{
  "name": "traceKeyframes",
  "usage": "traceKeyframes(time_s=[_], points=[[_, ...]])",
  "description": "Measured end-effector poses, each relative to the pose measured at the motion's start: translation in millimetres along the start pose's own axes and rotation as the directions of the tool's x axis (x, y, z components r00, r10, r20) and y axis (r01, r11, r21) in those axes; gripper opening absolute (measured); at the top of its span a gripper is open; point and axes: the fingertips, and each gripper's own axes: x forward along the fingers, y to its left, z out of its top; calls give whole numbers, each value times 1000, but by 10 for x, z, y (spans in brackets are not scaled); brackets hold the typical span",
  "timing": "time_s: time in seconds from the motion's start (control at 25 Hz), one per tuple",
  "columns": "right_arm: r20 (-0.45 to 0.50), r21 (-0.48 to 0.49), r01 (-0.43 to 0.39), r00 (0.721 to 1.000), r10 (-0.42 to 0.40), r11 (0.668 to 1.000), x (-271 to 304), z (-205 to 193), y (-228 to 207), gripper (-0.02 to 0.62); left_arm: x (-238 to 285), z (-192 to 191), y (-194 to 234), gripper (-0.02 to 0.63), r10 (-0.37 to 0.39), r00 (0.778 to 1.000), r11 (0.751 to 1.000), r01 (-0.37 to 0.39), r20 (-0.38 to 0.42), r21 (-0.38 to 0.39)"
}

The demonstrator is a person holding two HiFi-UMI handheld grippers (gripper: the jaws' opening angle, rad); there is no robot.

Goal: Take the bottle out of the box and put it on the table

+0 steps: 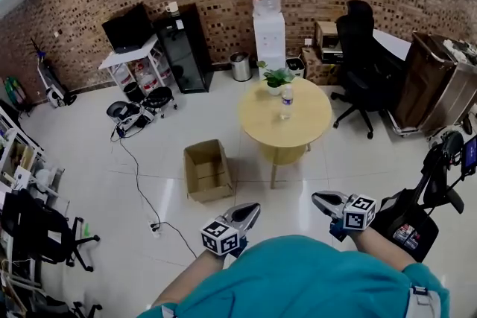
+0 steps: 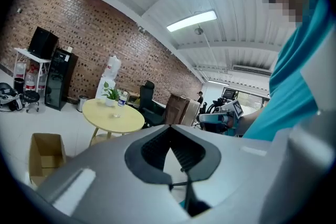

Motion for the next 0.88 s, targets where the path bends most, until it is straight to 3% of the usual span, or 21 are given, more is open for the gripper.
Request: traceKeyframes(time_s=[0.28, 0.88], points=[[-8, -30, -15, 1000, 15, 999, -316, 88, -267, 0, 371, 67, -169, 3, 17, 1000, 999, -17, -1, 29], [-6, -83, -21, 1000, 21, 996, -329, 192, -232, 0, 301, 79, -159, 3, 29, 1000, 999, -29, -6, 32]])
